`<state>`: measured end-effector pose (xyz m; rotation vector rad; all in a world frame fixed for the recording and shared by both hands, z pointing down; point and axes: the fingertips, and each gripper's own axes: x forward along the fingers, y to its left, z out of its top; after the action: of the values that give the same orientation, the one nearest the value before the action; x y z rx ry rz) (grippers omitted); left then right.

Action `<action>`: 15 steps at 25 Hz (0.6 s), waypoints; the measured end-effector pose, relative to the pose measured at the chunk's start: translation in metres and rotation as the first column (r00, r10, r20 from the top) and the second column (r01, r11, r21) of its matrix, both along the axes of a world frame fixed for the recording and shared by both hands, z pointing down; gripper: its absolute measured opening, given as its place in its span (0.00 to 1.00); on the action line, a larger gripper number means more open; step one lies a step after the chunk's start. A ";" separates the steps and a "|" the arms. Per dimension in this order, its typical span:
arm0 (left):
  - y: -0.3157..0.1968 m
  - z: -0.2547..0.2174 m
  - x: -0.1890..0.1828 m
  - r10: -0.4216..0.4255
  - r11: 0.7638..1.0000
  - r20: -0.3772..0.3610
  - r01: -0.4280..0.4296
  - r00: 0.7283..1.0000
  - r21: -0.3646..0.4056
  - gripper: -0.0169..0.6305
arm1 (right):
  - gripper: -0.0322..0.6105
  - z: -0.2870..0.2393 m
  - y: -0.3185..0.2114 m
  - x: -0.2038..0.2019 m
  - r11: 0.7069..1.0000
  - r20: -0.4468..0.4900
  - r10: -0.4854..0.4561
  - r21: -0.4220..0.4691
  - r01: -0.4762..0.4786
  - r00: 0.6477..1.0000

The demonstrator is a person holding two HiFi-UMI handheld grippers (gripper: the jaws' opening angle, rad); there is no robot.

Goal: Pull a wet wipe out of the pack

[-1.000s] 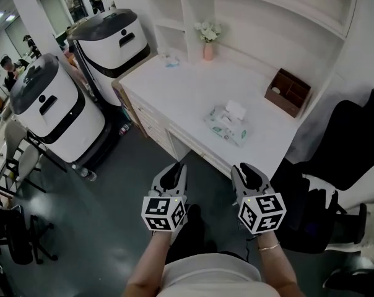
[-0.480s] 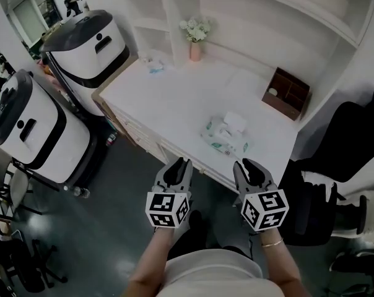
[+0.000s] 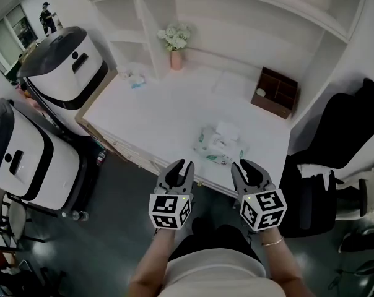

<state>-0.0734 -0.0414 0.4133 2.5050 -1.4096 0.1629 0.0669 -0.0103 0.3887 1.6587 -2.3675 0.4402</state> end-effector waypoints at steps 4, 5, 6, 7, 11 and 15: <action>-0.010 0.002 0.016 0.058 0.998 0.018 -0.058 0.998 -0.002 0.17 | 0.17 0.004 -0.006 0.005 1.000 -0.010 0.023 -0.011 -0.023 1.000; -0.012 0.003 0.021 0.073 0.997 0.026 -0.073 0.997 -0.002 0.18 | 0.17 0.006 -0.008 0.007 0.999 -0.012 0.029 -0.014 -0.029 1.000; -0.014 0.004 0.025 0.088 0.996 0.033 -0.087 0.996 -0.003 0.18 | 0.17 0.007 -0.010 0.008 0.999 -0.013 0.034 -0.017 -0.034 0.999; -0.016 0.006 0.030 0.101 0.995 0.040 -0.101 0.994 -0.005 0.18 | 0.17 0.009 -0.012 0.010 0.999 -0.015 0.040 -0.020 -0.040 0.999; -0.025 0.013 0.048 0.151 0.988 0.058 -0.150 0.987 -0.020 0.19 | 0.17 0.014 -0.020 0.017 0.998 -0.021 0.056 -0.026 -0.056 0.998; -0.036 0.021 0.069 0.195 0.981 0.079 -0.193 0.978 -0.035 0.20 | 0.17 0.017 -0.029 0.026 0.997 -0.024 0.068 -0.030 -0.069 0.997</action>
<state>-0.0044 -0.0773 0.4341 2.6379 -1.1797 0.3239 0.0926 -0.0390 0.4056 1.7256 -2.2816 0.4650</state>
